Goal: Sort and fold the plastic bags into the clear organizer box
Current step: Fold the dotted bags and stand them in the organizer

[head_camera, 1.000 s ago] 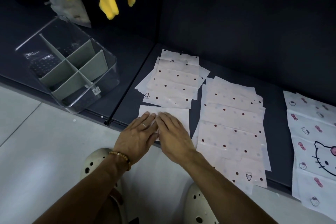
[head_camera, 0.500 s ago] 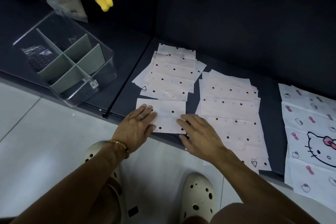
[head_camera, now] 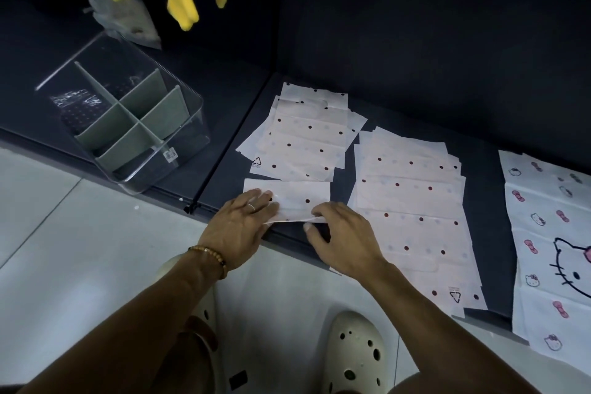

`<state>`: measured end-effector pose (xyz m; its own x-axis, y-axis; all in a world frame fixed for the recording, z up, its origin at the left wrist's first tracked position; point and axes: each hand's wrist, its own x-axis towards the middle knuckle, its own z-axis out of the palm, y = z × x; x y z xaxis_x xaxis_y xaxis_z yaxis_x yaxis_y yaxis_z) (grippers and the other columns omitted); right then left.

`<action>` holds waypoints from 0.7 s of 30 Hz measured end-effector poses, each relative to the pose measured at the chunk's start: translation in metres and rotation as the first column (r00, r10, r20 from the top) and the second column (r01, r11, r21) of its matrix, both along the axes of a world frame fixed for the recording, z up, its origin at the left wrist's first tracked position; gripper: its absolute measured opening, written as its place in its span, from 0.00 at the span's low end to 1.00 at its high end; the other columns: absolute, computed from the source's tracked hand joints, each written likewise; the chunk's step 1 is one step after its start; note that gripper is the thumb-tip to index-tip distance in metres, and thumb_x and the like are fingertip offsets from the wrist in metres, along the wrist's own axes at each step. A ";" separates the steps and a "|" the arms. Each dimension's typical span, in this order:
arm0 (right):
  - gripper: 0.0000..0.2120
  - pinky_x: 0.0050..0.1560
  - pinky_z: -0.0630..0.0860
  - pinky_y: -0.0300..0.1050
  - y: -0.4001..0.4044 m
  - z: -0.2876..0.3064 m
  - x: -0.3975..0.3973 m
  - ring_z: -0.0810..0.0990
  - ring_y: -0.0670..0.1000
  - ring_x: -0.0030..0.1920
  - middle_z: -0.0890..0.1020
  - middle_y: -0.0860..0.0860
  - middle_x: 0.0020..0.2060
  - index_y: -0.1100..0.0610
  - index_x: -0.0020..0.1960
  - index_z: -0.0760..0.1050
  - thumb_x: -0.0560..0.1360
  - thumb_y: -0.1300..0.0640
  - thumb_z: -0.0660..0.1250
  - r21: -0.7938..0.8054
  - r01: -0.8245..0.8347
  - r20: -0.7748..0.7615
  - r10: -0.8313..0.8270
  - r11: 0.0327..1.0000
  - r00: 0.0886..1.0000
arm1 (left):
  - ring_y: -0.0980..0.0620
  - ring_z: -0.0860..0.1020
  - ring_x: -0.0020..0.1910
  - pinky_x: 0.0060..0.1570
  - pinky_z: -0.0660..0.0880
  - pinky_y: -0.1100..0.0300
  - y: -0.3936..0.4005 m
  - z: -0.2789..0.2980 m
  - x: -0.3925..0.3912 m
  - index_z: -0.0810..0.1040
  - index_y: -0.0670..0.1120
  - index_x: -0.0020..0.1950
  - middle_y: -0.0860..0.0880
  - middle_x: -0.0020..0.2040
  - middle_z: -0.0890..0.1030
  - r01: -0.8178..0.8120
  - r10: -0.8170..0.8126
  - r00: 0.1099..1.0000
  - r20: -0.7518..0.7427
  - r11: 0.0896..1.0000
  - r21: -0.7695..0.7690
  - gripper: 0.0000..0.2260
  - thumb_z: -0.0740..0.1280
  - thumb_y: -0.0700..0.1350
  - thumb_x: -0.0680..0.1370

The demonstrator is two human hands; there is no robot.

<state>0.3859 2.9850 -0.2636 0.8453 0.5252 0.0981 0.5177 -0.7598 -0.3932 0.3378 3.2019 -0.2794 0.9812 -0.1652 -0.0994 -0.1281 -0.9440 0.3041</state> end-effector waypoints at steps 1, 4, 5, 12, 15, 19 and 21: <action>0.11 0.43 0.76 0.43 0.000 0.001 0.003 0.79 0.50 0.45 0.82 0.47 0.45 0.53 0.52 0.77 0.74 0.48 0.66 0.008 0.025 -0.053 -0.024 1.000 0.998 | 0.51 0.56 0.75 0.71 0.59 0.54 0.000 0.002 0.002 0.65 0.52 0.73 0.52 0.75 0.62 -0.006 0.006 1.000 0.005 1.000 -0.015 0.19 0.55 0.49 0.82; 0.03 0.43 0.77 0.45 0.001 0.002 0.014 0.80 0.52 0.40 0.82 0.47 0.40 0.52 0.49 0.76 0.76 0.54 0.67 0.083 0.155 -0.172 -0.139 0.984 0.975 | 0.50 0.65 0.70 0.66 0.65 0.53 0.003 0.010 0.006 0.73 0.51 0.68 0.51 0.69 0.72 -0.065 0.063 0.998 -0.020 0.990 -0.126 0.16 0.56 0.49 0.82; 0.01 0.42 0.77 0.45 0.003 0.002 0.018 0.79 0.51 0.39 0.81 0.46 0.38 0.52 0.47 0.76 0.76 0.56 0.68 0.119 0.226 -0.231 -0.194 0.967 0.953 | 0.48 0.69 0.66 0.63 0.68 0.52 0.004 0.013 0.007 0.76 0.49 0.65 0.48 0.64 0.76 -0.120 0.115 0.993 -0.033 0.974 -0.194 0.14 0.58 0.48 0.81; 0.06 0.44 0.74 0.40 0.017 0.002 0.038 0.79 0.47 0.42 0.79 0.44 0.37 0.50 0.44 0.76 0.71 0.52 0.73 0.094 0.519 -0.493 -0.414 0.849 0.765 | 0.43 0.76 0.42 0.43 0.72 0.55 0.002 0.013 0.014 0.80 0.42 0.46 0.41 0.44 0.81 -0.540 0.527 0.842 -0.117 0.817 -0.201 0.14 0.64 0.52 0.78; 0.06 0.48 0.74 0.41 0.020 0.002 0.044 0.79 0.50 0.45 0.80 0.47 0.41 0.53 0.47 0.79 0.74 0.52 0.70 0.025 0.501 -0.462 -0.435 0.865 0.773 | 0.45 0.77 0.41 0.42 0.75 0.54 0.004 0.011 0.023 0.79 0.42 0.47 0.42 0.44 0.81 -0.597 0.579 0.801 -0.155 0.791 -0.131 0.16 0.65 0.56 0.77; 0.05 0.50 0.75 0.42 0.021 0.001 0.056 0.79 0.51 0.48 0.81 0.49 0.43 0.54 0.46 0.79 0.76 0.53 0.68 -0.038 0.469 -0.454 -0.433 0.883 0.779 | 0.45 0.78 0.41 0.41 0.76 0.55 0.010 0.011 0.036 0.72 0.47 0.40 0.44 0.42 0.79 -0.598 0.587 0.789 -0.180 0.801 -0.007 0.18 0.66 0.61 0.74; 0.04 0.50 0.74 0.42 0.022 0.001 0.061 0.79 0.52 0.47 0.80 0.48 0.42 0.53 0.44 0.79 0.76 0.54 0.68 -0.065 0.439 -0.440 -0.421 0.896 0.793 | 0.45 0.78 0.41 0.43 0.78 0.54 0.013 0.010 0.041 0.73 0.47 0.39 0.44 0.41 0.79 -0.592 0.583 0.789 -0.196 0.806 0.016 0.18 0.67 0.62 0.73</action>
